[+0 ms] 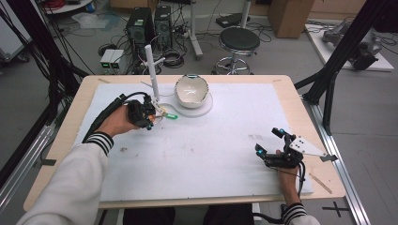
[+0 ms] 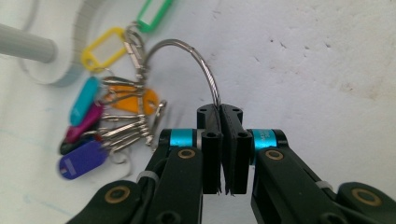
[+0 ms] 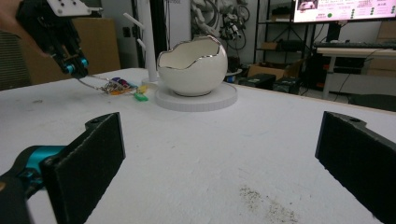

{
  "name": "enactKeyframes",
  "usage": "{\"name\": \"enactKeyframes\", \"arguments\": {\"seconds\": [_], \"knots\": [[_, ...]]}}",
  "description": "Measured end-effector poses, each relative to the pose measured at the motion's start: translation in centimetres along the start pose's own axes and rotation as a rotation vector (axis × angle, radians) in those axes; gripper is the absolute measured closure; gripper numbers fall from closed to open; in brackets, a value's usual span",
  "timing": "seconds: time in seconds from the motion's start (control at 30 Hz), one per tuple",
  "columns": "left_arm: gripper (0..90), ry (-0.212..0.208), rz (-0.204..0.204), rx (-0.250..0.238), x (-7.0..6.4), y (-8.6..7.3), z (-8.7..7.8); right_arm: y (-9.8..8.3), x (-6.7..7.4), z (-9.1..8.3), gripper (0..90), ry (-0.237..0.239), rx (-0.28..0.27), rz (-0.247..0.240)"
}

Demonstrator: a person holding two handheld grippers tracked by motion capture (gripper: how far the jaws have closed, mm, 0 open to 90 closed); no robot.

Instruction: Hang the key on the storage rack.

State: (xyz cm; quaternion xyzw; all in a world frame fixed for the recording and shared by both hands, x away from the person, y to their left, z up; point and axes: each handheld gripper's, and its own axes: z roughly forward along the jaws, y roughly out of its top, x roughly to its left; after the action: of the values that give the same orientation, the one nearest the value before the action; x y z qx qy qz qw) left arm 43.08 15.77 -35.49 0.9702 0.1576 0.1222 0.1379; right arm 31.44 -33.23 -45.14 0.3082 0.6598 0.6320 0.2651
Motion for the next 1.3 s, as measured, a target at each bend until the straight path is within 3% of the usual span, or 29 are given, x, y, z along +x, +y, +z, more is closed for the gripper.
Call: {"name": "enactKeyframes", "arguments": {"seconds": [0.27,0.47,0.6,0.67,1.17,1.3], "knots": [[87.4,0.063,-0.019,-0.083,0.2,-0.7,-2.0,0.0,0.0,0.0,0.9,-0.002,0.001,-0.005],[87.6,0.097,-0.059,-0.199,0.8,-1.4,-3.3,0.0,0.0,0.0,0.9,-0.002,0.001,-0.004],[87.6,0.086,-0.102,-0.286,1.3,-2.0,-4.2,0.0,0.1,-0.1,0.9,-0.001,0.001,0.001],[87.6,0.092,-0.103,-0.325,1.5,-2.3,-4.6,0.0,0.0,0.0,0.9,-0.001,0.0,0.001],[87.6,0.083,-0.126,-0.466,2.3,-2.9,-5.9,0.0,0.0,0.0,0.9,-0.003,0.0,-0.011],[87.6,0.085,-0.16,-0.533,2.8,-3.3,-6.2,0.0,0.0,0.0,0.9,-0.002,0.001,-0.004]]}}
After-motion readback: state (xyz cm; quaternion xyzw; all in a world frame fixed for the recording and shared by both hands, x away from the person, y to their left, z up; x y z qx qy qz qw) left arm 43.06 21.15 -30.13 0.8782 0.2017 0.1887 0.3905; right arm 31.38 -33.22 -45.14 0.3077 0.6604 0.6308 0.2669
